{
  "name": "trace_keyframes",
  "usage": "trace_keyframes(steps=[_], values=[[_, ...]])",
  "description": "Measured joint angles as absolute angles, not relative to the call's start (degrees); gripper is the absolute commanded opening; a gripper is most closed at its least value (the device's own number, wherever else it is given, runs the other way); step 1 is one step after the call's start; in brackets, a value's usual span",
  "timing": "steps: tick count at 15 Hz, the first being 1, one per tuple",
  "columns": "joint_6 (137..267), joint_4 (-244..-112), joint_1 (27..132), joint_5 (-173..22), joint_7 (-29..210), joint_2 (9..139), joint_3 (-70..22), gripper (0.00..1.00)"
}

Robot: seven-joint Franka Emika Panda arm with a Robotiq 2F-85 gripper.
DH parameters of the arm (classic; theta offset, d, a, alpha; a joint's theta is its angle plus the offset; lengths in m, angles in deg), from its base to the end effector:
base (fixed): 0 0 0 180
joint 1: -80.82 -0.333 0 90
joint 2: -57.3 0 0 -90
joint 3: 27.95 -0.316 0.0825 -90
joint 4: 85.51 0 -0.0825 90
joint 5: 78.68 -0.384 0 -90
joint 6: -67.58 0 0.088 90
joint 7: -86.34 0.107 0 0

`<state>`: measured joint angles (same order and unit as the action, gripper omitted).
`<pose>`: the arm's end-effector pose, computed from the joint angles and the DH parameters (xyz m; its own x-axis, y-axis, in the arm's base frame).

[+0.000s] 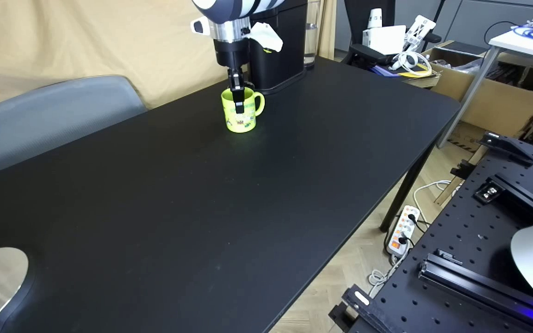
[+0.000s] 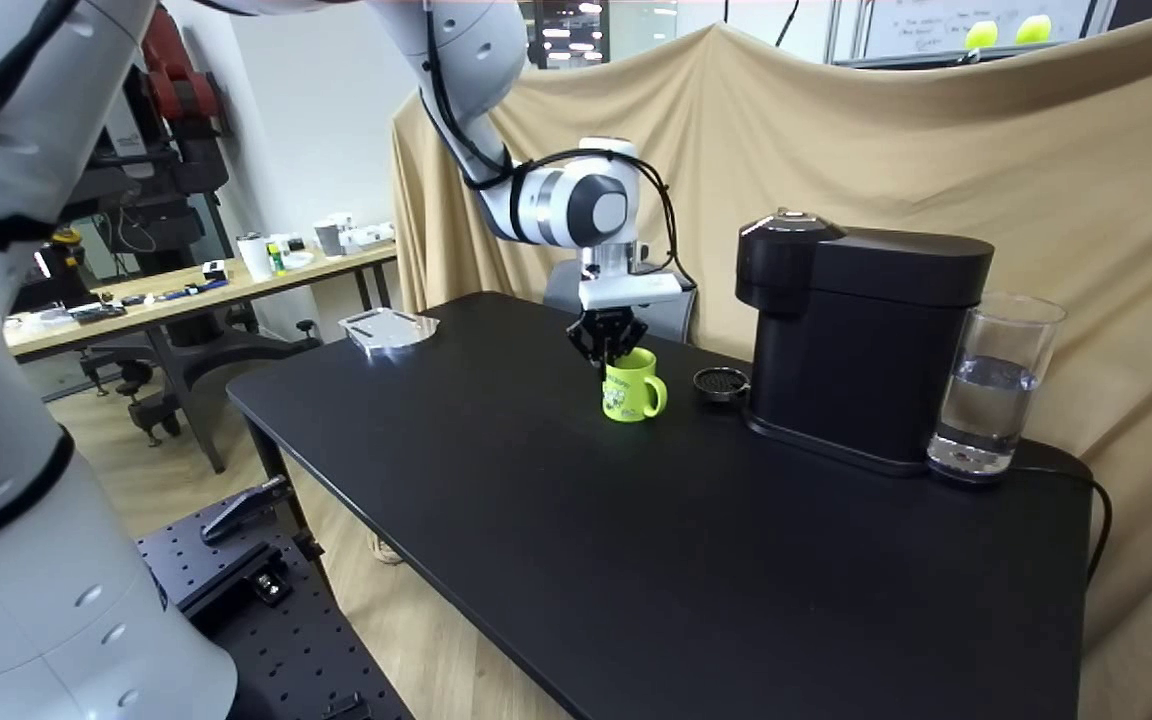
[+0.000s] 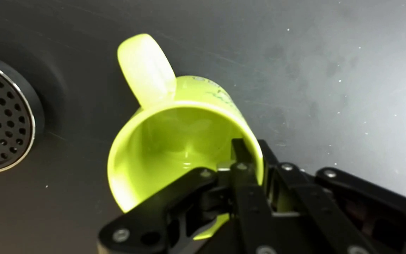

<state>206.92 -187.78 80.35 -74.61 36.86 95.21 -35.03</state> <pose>0.6507 0.0803 0.1841 0.5201 0.8539 0.0176 0.8540 -0.5196 -0.0256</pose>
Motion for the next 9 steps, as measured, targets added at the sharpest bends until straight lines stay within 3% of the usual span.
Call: trace_keyframes(steps=[9], values=[[212.8, -197.7, 81.0, -74.4, 36.9, 87.3, -35.0, 0.02]])
